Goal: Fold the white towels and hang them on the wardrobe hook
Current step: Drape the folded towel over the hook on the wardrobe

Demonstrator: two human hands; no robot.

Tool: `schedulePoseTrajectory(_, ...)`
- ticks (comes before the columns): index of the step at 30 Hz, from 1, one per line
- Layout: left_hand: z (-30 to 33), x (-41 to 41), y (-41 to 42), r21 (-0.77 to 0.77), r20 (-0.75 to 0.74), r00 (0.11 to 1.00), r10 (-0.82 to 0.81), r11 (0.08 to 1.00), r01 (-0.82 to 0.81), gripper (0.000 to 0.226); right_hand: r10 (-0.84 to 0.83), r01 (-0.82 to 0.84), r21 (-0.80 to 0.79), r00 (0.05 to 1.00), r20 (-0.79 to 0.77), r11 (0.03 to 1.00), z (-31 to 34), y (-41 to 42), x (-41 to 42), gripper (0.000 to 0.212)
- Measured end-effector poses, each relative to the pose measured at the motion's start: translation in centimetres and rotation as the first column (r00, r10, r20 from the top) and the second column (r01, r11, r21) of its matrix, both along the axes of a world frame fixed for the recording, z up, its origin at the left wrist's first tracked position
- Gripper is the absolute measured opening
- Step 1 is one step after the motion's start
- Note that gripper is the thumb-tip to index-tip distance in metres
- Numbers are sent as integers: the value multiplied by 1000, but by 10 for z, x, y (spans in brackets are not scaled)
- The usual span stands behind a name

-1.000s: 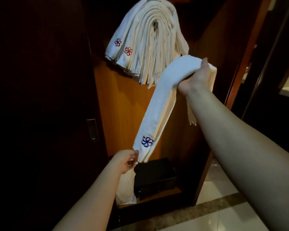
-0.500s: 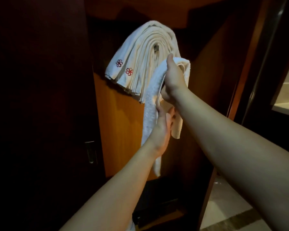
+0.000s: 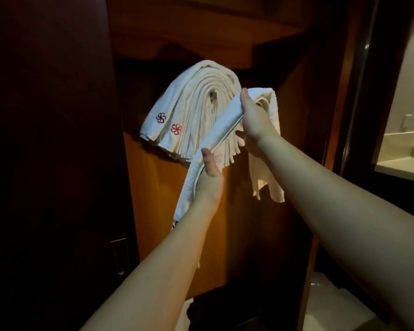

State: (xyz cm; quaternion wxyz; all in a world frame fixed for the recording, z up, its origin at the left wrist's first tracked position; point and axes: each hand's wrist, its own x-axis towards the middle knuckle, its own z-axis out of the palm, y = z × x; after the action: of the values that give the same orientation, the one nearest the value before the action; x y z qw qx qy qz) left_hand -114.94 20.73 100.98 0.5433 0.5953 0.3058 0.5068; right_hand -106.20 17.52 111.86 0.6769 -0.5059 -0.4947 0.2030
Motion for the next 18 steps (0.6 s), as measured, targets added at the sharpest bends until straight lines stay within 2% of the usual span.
schedulePoseTrajectory(3,15,-5,14,-57,64,997,-38,998,42,149,-109,116,-46,986,126,992,1,12,22,66)
schedulePoseTrajectory(5,30,-9,28,-42,75,997,-12,999,15,149,-168,184,-60,964,209,981,2,20,38,65)
schedulePoseTrajectory(7,46,-9,43,-31,46,998,32,999,-30,124,-227,261,-74,925,305,963,5,31,56,64)
schedulePoseTrajectory(9,61,-3,69,52,-28,995,96,994,-94,96,-267,315,-85,897,353,945,12,45,74,63)
schedulePoseTrajectory(11,77,-1,91,152,-102,977,188,973,-172,88,-299,358,-94,876,379,929,20,61,90,61)
schedulePoseTrajectory(13,94,0,119,280,-172,951,257,938,-203,96,-301,360,-74,861,411,930,32,82,105,63)
schedulePoseTrajectory(15,114,0,145,371,-238,935,263,914,-163,116,-295,361,-61,838,458,931,47,103,118,68)
schedulePoseTrajectory(18,153,0,197,468,-255,916,310,869,-164,131,-225,274,-20,827,515,961,76,136,137,65)
